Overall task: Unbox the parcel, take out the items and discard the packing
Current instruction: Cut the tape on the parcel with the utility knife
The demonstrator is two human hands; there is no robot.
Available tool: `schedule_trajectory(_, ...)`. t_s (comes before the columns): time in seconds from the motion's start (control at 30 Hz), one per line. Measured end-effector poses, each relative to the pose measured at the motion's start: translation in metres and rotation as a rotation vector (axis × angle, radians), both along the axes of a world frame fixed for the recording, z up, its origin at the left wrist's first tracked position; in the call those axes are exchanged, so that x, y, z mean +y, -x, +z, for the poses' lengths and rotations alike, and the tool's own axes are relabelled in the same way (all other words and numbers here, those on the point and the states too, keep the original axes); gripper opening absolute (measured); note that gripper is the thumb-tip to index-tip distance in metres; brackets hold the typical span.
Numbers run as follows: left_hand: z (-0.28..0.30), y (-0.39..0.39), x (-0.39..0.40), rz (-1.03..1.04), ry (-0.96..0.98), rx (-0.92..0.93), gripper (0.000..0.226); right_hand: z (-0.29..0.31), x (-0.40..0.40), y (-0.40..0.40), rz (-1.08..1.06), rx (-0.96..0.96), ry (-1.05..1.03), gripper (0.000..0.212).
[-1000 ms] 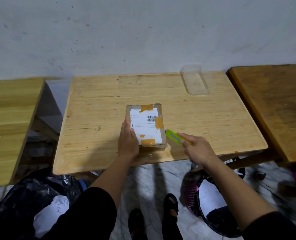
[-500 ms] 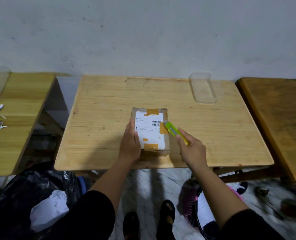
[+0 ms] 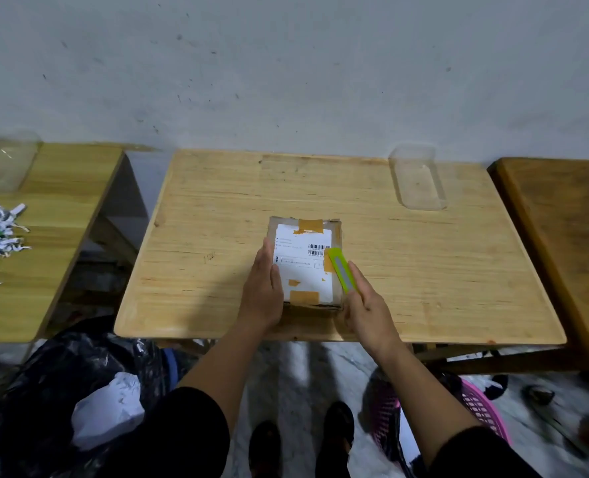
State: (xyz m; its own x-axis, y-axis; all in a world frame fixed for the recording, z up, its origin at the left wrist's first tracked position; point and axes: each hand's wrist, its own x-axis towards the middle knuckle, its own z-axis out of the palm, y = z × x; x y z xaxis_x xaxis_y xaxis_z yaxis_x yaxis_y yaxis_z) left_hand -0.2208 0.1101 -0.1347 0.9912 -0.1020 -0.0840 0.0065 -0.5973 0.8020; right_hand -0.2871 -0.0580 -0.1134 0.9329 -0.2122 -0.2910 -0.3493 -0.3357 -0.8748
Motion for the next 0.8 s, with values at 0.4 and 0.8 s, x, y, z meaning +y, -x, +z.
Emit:
schedule_trajectory(0.4,-0.001,0.001,0.002,0.003,0.024,0.007,0.049,0.018,-0.009,0.016,0.247,0.175,0.134,0.061)
schedule_trajectory(0.8,0.007,0.006,-0.003,0.049,0.025,-0.033,0.049,0.01,-0.059,-0.06,-0.209,0.107,-0.163,0.053)
